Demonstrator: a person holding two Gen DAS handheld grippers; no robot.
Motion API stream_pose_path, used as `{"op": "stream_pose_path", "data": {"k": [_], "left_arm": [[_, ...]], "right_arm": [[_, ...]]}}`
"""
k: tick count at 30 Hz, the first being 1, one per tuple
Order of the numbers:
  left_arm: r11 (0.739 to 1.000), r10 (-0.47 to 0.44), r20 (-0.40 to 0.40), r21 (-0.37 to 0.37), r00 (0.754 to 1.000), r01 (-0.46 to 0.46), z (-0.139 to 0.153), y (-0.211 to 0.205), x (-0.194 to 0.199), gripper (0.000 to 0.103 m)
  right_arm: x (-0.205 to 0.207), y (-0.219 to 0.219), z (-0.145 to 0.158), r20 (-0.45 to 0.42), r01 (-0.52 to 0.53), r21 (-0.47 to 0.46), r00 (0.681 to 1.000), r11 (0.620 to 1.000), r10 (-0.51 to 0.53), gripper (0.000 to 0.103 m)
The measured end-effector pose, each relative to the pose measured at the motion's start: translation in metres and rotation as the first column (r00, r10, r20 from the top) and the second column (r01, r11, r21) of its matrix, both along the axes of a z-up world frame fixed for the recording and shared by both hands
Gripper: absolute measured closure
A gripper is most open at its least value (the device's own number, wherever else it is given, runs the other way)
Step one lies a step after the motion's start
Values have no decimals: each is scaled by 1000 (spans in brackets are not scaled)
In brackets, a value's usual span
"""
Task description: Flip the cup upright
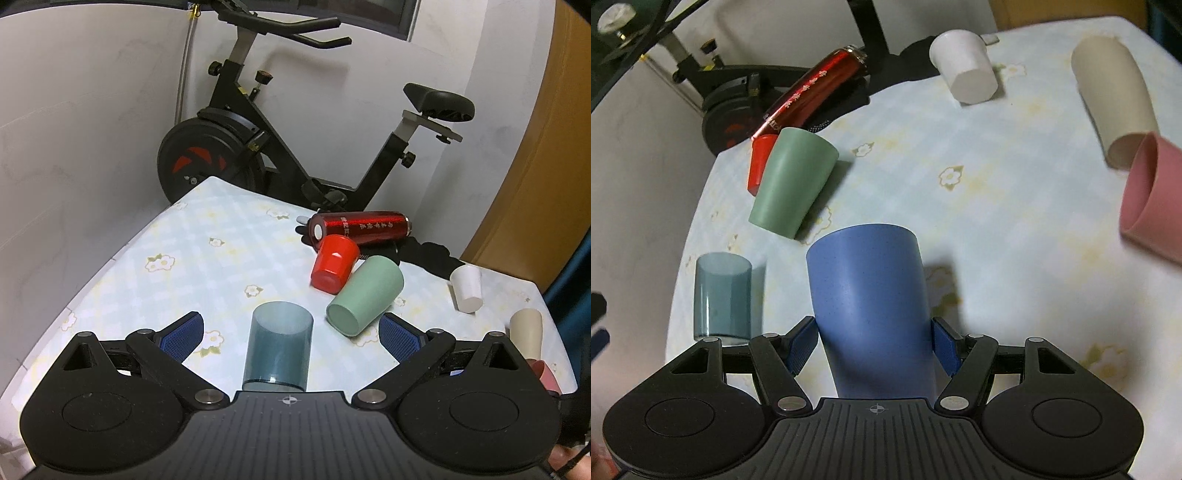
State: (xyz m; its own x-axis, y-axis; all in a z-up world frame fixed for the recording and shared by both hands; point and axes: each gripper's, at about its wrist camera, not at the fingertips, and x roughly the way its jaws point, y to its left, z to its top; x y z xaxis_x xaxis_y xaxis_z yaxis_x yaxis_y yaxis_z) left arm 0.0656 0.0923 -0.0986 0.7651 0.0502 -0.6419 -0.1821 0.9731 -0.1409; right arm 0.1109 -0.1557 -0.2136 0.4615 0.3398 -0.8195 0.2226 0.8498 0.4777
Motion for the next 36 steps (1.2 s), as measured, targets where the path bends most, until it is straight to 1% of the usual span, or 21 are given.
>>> {"op": "stream_pose_path", "data": {"k": [7,16,17,19,23,25,29,31,36], "left_arm": [[1000,-2,-19,5,1000,3,-5,-2,1,1],[1000,-17,-25,5,1000,17,-8,-8,1,1],[1000,-18,-25,5,1000,18,-8,-9,1,1],[1000,-20,-22,4,1000,20,-6,-10,0,1],[1000,-29,-15,3,999,29,-4,-14,-1,1],[999,-37,-11,2,999,37,-3,-18,-1,1],[998,-58,-5,3,998,58,-2,-26,-2,1],[998,-69,-2,5,998,69,-2,-31,-2,1],[996,-92,3,3,996,92,-2,-39,-2,1]], "right_arm": [[6,10,-11,-36,13,4,999,1000,-13,40],[7,14,-8,-17,-31,-23,999,999,30,39],[6,14,-5,-5,-35,-30,999,999,35,38],[5,12,0,17,-38,-39,999,999,39,26],[0,5,16,85,-42,-66,995,997,48,16],[-4,1,25,123,-40,-88,991,995,51,8],[-13,-11,46,211,-28,-158,976,987,62,6],[-18,-17,55,247,-18,-186,967,982,64,0],[-28,-32,72,320,12,-252,945,968,72,0]]}}
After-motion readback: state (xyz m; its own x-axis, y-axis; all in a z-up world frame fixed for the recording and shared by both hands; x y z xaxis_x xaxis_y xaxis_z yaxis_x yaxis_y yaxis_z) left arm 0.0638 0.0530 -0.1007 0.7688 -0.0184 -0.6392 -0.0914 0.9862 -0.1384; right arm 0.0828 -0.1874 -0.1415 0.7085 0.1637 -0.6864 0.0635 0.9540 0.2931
